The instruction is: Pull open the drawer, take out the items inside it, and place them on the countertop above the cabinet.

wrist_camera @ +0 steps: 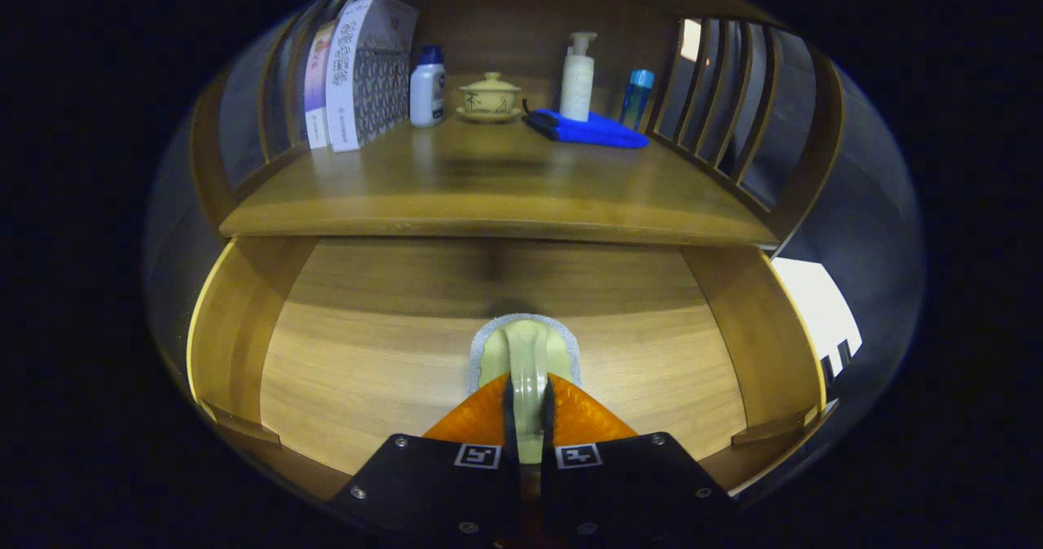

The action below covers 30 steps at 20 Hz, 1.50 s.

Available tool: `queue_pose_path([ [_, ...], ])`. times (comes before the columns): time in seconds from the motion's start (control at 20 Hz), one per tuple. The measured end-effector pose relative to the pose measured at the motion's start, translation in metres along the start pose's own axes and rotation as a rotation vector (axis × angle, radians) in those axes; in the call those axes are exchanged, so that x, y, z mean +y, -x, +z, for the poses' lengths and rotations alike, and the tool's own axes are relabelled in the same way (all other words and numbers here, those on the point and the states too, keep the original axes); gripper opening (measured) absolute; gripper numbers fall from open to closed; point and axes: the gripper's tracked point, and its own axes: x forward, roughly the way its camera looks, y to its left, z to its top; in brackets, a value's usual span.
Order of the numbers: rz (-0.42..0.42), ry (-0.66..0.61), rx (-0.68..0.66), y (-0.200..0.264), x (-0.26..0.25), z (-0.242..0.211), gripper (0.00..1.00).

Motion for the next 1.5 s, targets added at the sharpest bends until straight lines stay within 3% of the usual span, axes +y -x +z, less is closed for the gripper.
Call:
queue_pose_path([
  [0.3,-0.013,0.023,-0.124,0.039,-0.004,0.045,0.10],
  [0.55,-0.007,0.005,-0.204,0.045,-0.011,0.091,0.10],
  [0.95,0.030,-0.095,-0.302,0.023,-0.022,0.158,0.10],
  [1.35,0.095,-0.062,-0.360,-0.012,-0.006,0.191,0.11],
  [1.5,0.080,-0.008,-0.378,-0.025,-0.005,0.199,0.12],
])
